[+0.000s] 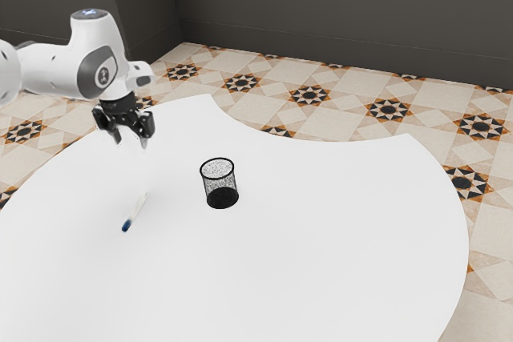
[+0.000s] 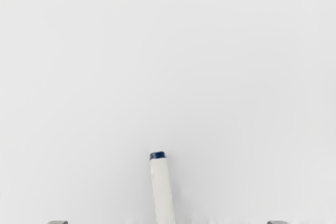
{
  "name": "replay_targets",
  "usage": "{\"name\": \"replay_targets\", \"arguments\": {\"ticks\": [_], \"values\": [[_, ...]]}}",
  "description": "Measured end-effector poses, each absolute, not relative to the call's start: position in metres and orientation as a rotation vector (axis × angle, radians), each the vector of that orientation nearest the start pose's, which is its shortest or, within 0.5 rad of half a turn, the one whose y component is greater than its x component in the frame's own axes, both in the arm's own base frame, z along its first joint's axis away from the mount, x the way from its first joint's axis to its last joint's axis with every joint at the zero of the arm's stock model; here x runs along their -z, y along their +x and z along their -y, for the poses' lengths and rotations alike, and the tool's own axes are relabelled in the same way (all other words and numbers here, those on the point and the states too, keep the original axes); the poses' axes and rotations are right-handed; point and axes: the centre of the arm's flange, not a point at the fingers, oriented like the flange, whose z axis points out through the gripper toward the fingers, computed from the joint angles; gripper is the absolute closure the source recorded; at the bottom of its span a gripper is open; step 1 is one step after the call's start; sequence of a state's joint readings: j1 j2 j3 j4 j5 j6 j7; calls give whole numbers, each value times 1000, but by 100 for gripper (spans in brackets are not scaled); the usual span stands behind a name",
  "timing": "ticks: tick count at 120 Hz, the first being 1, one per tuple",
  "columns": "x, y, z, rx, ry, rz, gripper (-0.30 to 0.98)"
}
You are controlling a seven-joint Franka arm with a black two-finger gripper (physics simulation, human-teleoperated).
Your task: Take the marker out of the pen holder and place it to the left of the pen holder.
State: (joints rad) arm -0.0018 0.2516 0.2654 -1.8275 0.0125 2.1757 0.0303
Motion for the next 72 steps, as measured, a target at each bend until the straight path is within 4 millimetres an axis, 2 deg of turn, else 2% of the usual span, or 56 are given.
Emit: {"name": "replay_targets", "arguments": {"ticks": [4, 8, 19, 26, 30, 37, 72], "values": [[-436, 610, -141, 187, -3039, 294, 18], [-469, 604, -122, 242, -3052, 248, 16], [-555, 568, -53, 323, -3107, 89, 10], [-587, 545, -10, 317, -3121, -21, 8], [-594, 536, 4, 290, -3123, -54, 7], [-601, 526, 11, 242, -3120, -62, 5], [-592, 513, 9, 72, -3093, 24, 1]]}}
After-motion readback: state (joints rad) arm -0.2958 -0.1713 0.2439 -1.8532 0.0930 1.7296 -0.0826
